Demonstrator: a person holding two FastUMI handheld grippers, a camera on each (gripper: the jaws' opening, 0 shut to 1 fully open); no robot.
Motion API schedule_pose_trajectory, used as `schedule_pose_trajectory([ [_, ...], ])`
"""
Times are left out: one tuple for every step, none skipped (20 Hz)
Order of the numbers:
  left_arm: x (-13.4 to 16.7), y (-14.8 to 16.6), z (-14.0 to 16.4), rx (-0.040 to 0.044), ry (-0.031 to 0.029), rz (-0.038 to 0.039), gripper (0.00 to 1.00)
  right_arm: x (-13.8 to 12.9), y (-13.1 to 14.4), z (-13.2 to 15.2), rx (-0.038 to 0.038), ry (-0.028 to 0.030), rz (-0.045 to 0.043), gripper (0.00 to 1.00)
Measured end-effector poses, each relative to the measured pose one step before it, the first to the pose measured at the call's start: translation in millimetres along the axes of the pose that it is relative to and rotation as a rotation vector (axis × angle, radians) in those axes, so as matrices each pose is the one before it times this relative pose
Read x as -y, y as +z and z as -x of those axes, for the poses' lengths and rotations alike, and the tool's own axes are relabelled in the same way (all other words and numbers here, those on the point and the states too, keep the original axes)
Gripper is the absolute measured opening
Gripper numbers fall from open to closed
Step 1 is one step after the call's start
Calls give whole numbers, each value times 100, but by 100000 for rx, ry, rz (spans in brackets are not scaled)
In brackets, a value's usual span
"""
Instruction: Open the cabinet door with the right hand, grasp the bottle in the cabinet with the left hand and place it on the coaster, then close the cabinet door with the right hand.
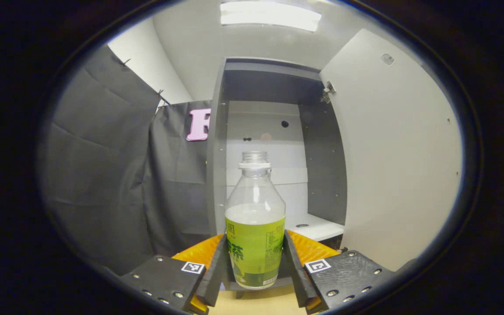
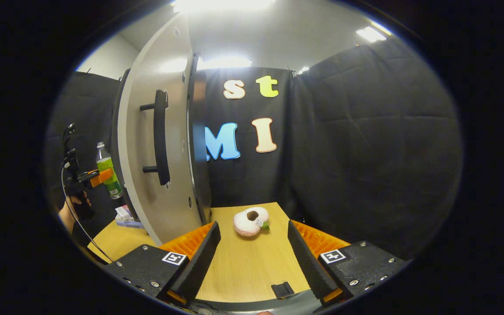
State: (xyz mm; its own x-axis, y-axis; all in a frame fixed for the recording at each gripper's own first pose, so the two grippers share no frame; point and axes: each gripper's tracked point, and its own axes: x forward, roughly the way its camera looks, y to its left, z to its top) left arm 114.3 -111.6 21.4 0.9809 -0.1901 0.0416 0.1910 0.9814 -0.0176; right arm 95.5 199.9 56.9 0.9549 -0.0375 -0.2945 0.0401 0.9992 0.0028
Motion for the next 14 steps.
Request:
schedule_pose_trajectory([
  [-151,-367,897,80,650,-495,63,-58,-97,68,-268,445,100,95],
  [-258,-469,794,16,660,-255,68,-96,-7,35,-165,450,3,95],
  [-248,-330,834,102,762,202,68,-113,-29,72,-181,474,34,95],
  [-149,-453,902,3,837,284,68,-96,22,-19,-180,499,122,95],
  [-285,-611,804,31,971,116,72,-47,-71,78,-154,428,238,95],
  [-358,-594,760,142,898,-117,68,-60,8,-38,-339,383,359,95],
  [-178,-478,737,96,238,-132,72,25,-109,88,-583,260,418,95],
  [-163,-600,773,-329,256,-399,72,-75,18,85,-506,307,370,95],
  [-193,-624,659,-637,313,-612,68,-14,-60,146,-132,419,122,95],
  [-178,-773,688,-868,476,-601,68,-182,80,17,51,515,42,95],
  [-168,-775,660,-863,378,18,68,-84,-78,-44,-12,553,139,95],
  [-20,-792,652,-879,49,283,68,-134,40,-79,-159,514,233,95],
  [-142,-888,635,-907,213,286,68,-47,-82,82,-277,627,345,95],
  [-305,-886,585,-1062,367,-42,68,-125,-6,10,-543,621,433,95],
])
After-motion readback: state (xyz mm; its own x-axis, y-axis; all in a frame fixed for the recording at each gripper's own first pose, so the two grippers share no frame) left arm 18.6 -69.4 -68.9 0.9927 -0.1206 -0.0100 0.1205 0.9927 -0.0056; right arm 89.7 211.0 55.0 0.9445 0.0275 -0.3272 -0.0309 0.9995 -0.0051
